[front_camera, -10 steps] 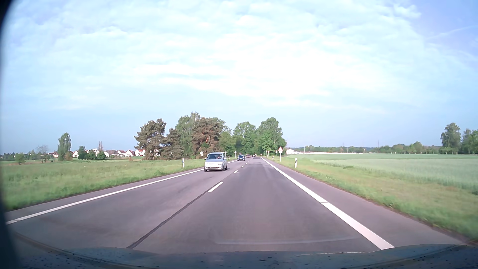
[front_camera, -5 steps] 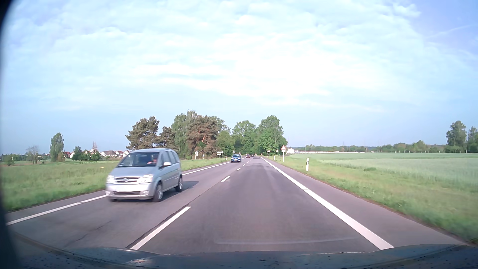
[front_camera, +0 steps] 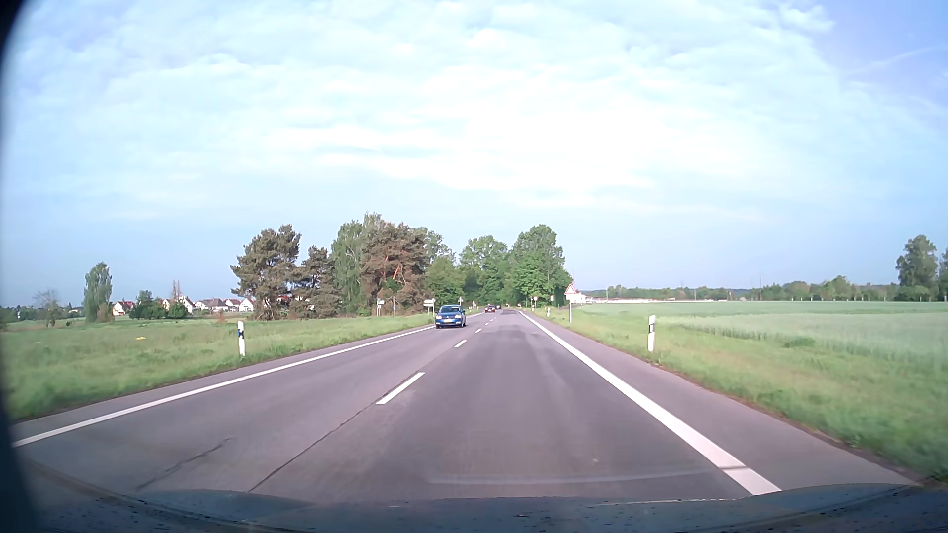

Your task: Follow the waypoints while adhering to traffic rules and regulations

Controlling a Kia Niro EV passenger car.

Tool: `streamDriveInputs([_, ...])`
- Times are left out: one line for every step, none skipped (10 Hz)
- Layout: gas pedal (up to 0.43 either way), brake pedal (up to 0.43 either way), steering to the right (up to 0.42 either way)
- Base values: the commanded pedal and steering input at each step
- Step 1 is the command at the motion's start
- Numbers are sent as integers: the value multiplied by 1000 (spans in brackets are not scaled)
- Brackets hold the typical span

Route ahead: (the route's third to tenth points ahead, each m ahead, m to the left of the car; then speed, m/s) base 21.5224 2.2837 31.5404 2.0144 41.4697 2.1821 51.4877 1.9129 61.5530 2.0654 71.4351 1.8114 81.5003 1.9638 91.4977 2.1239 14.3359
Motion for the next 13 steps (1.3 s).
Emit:
streamDriveInputs([0,0,-3])
streamDriveInputs([0,0,-3])
streamDriveInputs([0,0,-3])
streamDriveInputs([0,0,-3])
streamDriveInputs([0,0,-3])
streamDriveInputs([0,0,-3])
streamDriveInputs([0,0,-3])
streamDriveInputs([0,0,-3])
streamDriveInputs([0,0,-2])
streamDriveInputs([0,0,-2])
streamDriveInputs([0,0,-2])
streamDriveInputs([0,0,-2])
streamDriveInputs([0,0,-2])
